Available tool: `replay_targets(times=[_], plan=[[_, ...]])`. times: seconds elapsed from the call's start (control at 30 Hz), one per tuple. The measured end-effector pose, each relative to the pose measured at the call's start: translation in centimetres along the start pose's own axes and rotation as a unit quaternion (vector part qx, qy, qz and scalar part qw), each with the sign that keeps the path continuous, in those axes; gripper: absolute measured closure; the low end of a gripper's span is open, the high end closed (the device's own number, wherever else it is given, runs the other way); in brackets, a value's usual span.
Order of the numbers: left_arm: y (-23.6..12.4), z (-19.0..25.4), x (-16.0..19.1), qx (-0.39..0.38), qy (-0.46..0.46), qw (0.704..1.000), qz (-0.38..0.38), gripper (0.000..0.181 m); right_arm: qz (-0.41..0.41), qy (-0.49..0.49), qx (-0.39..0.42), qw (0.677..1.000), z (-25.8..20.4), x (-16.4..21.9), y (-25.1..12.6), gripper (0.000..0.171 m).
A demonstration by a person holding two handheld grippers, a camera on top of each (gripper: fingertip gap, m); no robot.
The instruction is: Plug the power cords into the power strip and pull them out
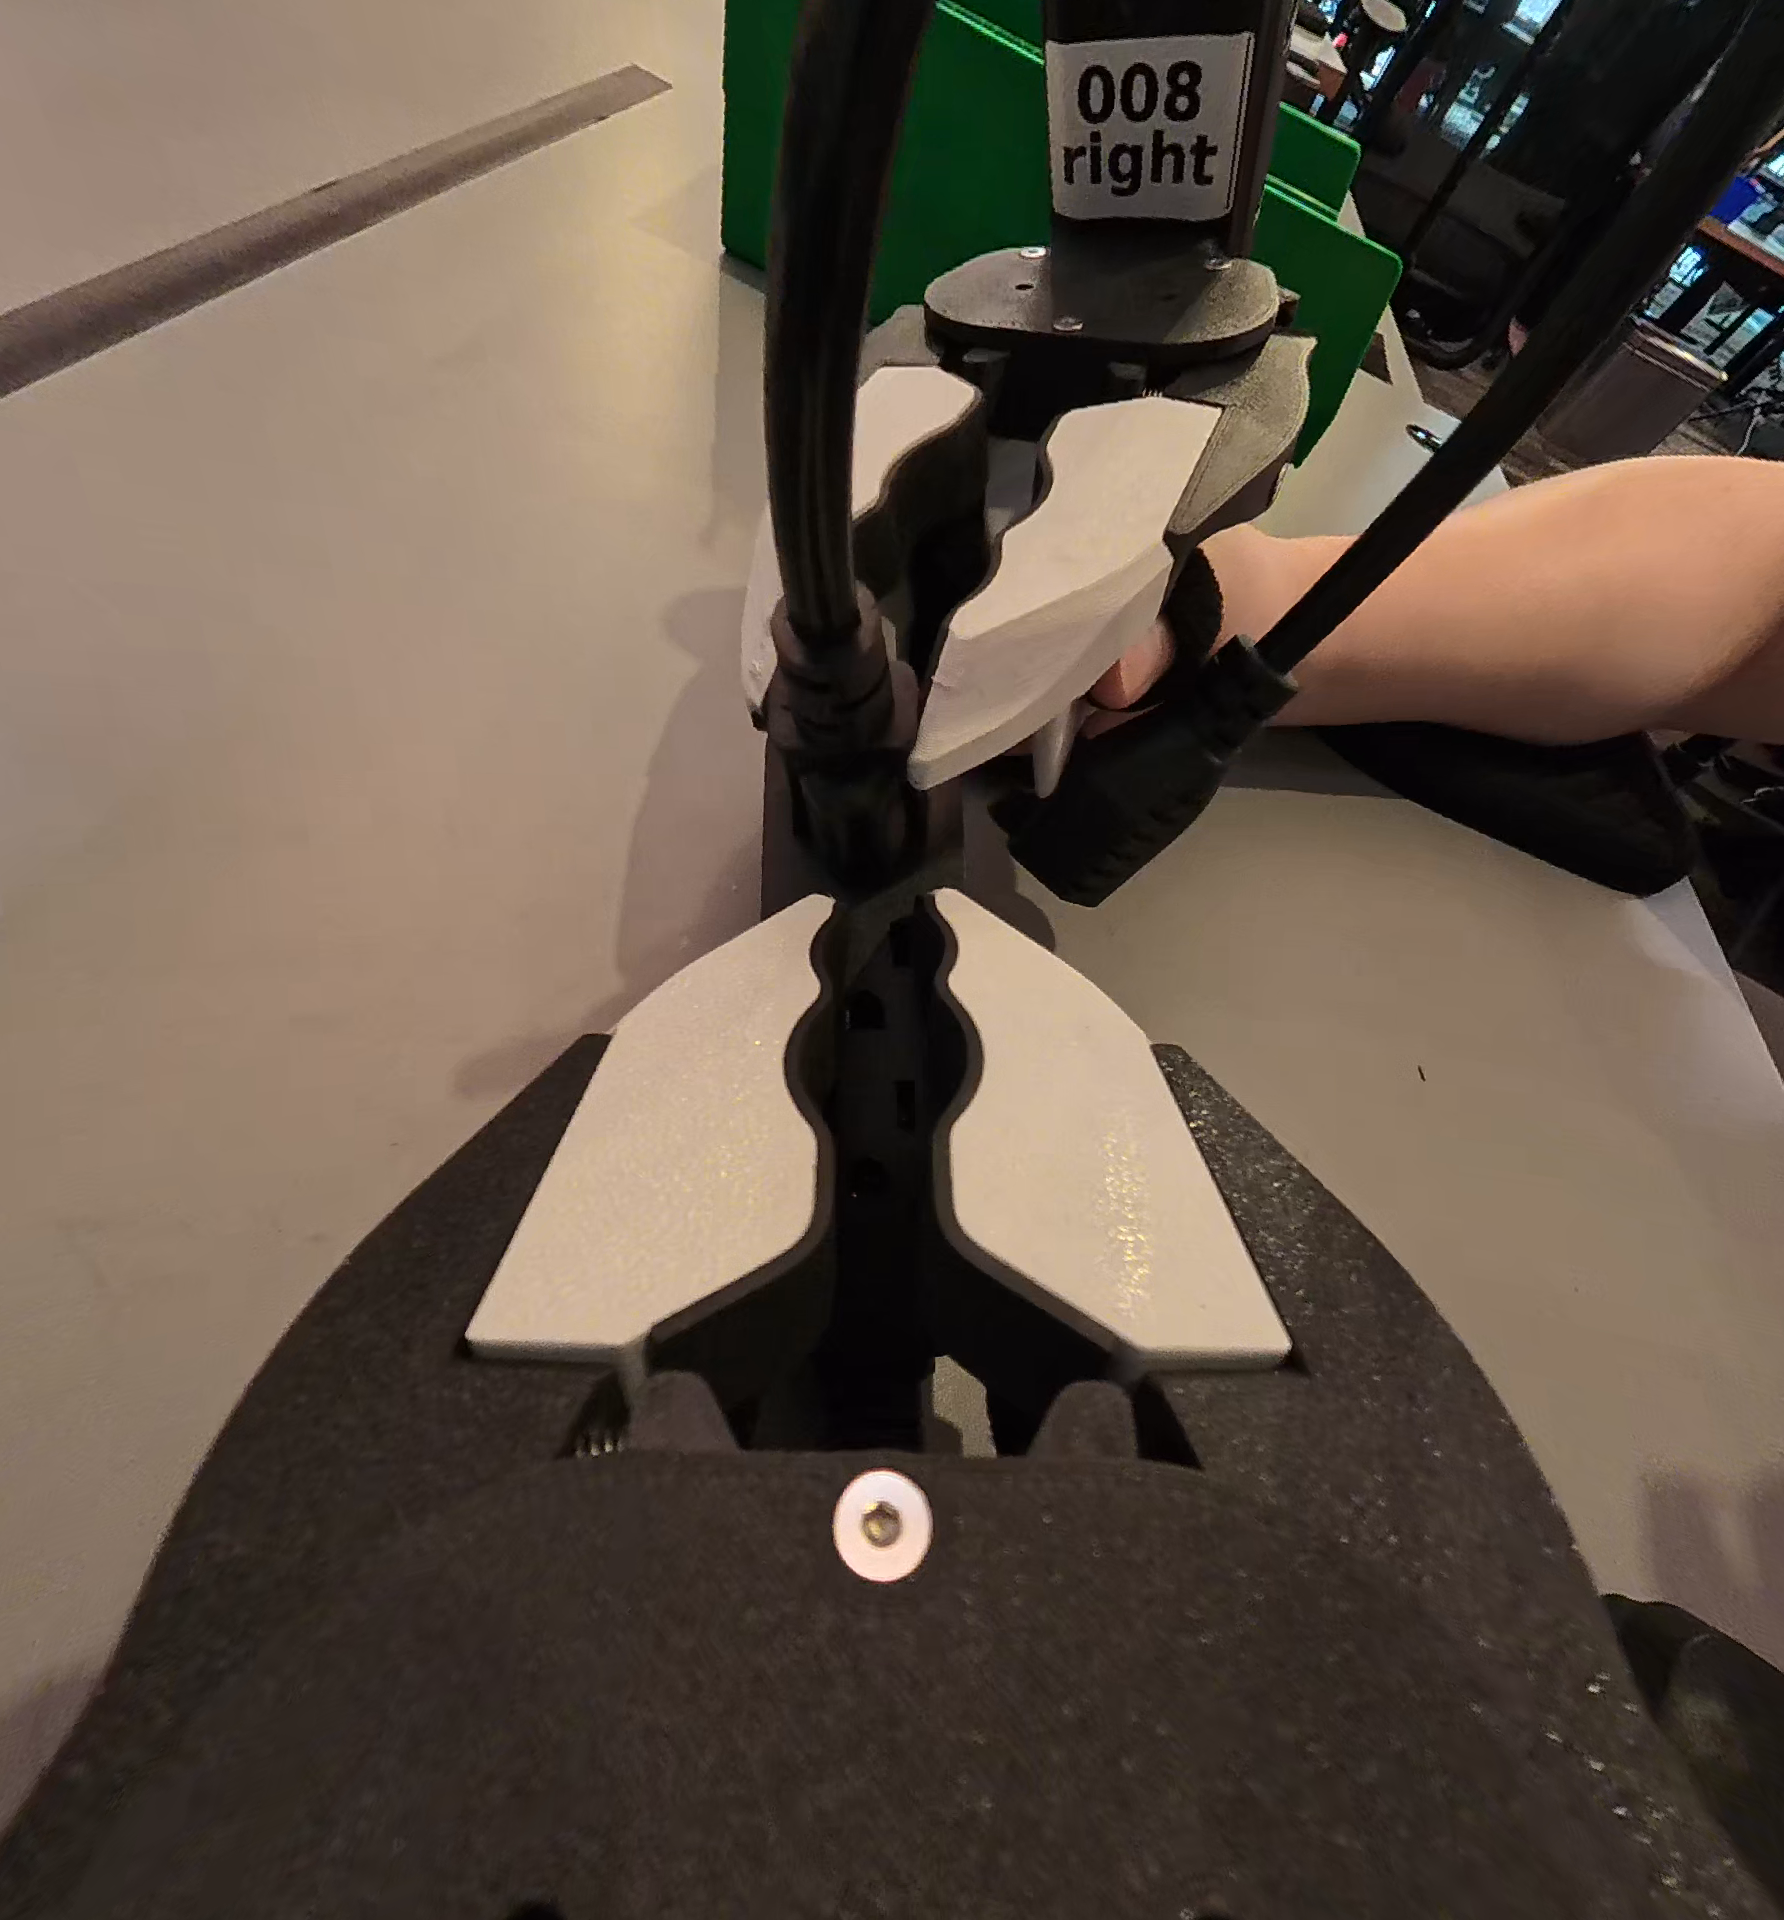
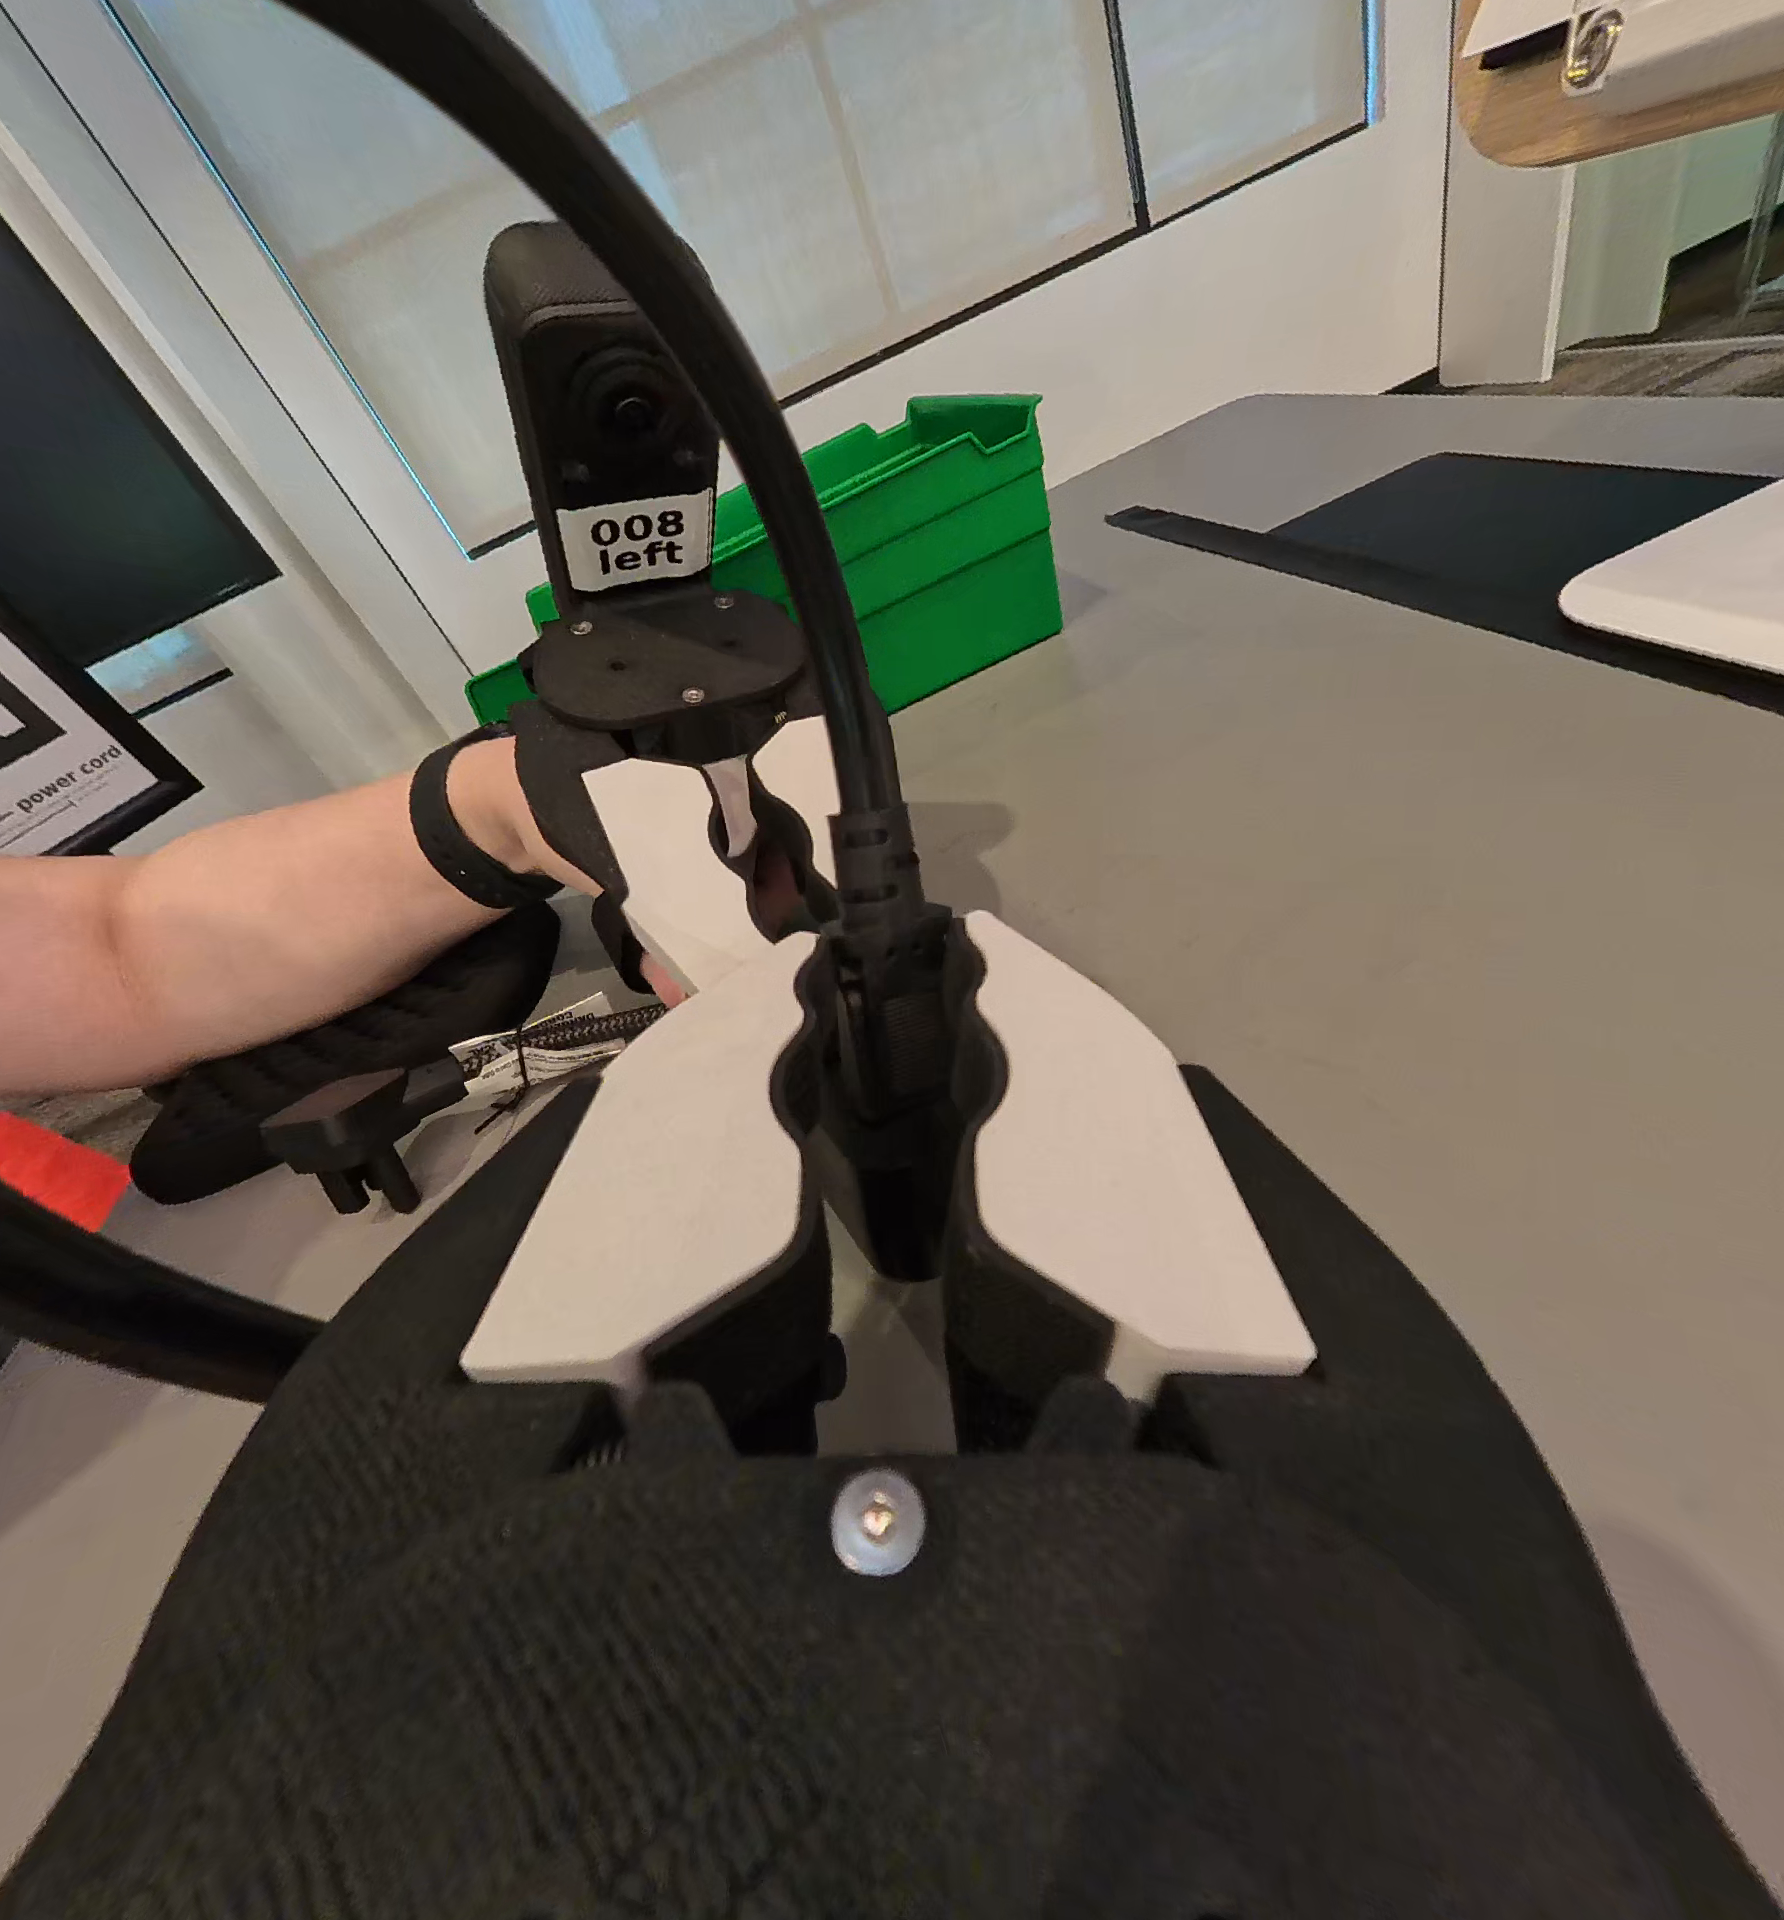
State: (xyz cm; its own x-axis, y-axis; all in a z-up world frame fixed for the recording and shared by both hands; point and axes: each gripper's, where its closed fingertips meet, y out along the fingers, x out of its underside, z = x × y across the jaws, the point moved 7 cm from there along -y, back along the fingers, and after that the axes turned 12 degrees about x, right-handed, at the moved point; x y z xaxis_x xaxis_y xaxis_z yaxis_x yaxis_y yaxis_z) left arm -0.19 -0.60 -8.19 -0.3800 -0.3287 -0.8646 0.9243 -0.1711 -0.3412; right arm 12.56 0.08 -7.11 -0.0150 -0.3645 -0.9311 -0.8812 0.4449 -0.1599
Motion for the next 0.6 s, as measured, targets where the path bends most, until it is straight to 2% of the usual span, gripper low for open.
replay_targets(times=[0.6], plan=[[0.03,-0.06,-0.19,0.001,-0.006,1.000,0.014,0.169,0.023,-0.002,0.023,0.999,-0.22,-0.13,0.01,0.154]])
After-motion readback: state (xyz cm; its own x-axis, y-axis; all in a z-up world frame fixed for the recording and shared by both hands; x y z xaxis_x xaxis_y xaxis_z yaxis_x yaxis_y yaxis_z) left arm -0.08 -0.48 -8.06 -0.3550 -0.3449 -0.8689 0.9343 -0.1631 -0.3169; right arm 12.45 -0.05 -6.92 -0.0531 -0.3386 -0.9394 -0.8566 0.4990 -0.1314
